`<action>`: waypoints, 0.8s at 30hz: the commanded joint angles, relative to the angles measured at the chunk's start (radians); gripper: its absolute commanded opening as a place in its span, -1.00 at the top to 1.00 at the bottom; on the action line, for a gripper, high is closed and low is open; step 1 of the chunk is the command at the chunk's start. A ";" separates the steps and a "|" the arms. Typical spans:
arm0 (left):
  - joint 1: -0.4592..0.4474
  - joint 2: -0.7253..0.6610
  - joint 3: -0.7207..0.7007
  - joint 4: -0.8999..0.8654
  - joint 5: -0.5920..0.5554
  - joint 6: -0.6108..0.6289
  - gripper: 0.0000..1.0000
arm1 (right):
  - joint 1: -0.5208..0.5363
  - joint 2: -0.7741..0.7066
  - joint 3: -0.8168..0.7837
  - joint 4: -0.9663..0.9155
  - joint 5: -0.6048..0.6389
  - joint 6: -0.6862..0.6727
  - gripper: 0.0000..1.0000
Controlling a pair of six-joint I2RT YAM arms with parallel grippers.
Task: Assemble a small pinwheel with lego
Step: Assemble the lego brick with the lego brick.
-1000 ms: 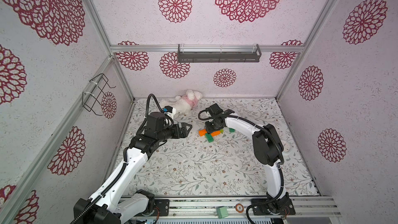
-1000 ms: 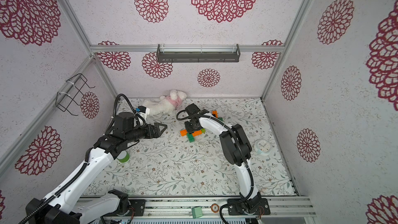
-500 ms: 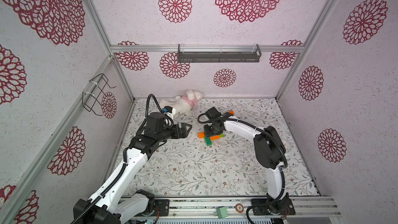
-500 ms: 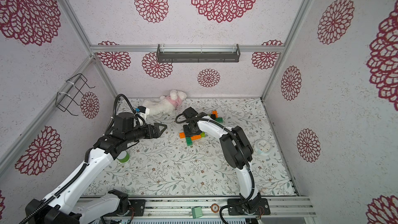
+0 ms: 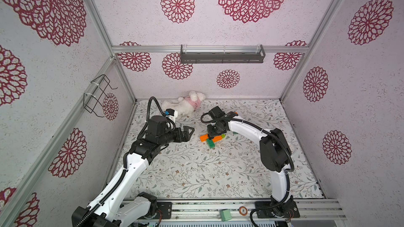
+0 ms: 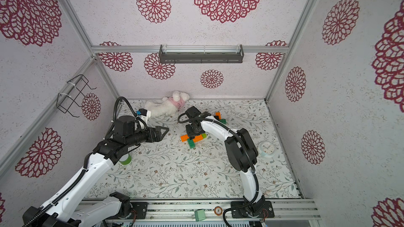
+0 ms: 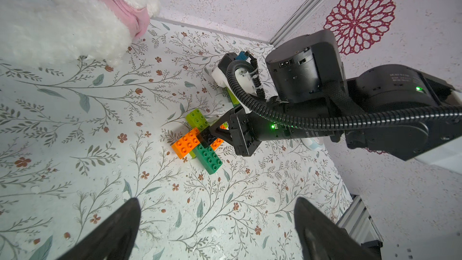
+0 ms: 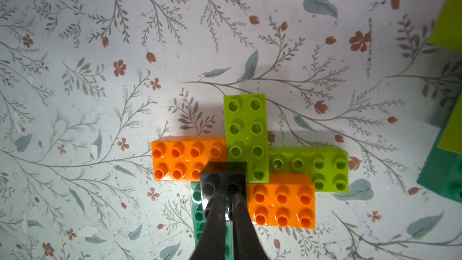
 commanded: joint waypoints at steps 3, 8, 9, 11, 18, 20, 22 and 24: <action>-0.005 0.004 -0.003 0.009 -0.005 0.022 -0.94 | 0.006 -0.037 0.034 -0.057 0.050 -0.022 0.68; -0.005 0.008 -0.003 0.008 -0.003 0.022 -0.94 | 0.011 -0.027 0.036 -0.057 0.025 -0.028 0.83; -0.005 0.007 -0.003 0.008 -0.005 0.023 -0.94 | 0.014 -0.022 0.035 -0.059 0.029 -0.029 0.84; -0.005 0.006 -0.003 0.006 -0.008 0.022 -0.94 | 0.017 -0.013 0.033 -0.062 0.049 -0.031 0.87; -0.006 0.014 -0.001 0.008 -0.005 0.020 -0.94 | 0.022 0.014 0.013 -0.086 0.065 -0.032 0.90; -0.005 0.013 -0.003 0.009 -0.005 0.018 -0.94 | 0.026 0.010 0.002 -0.093 0.080 -0.032 0.90; -0.005 0.012 -0.001 0.009 -0.004 0.018 -0.94 | 0.029 0.011 -0.004 -0.103 0.095 -0.035 0.90; -0.005 0.011 -0.001 0.008 -0.005 0.019 -0.94 | 0.031 0.016 -0.012 -0.108 0.104 -0.035 0.90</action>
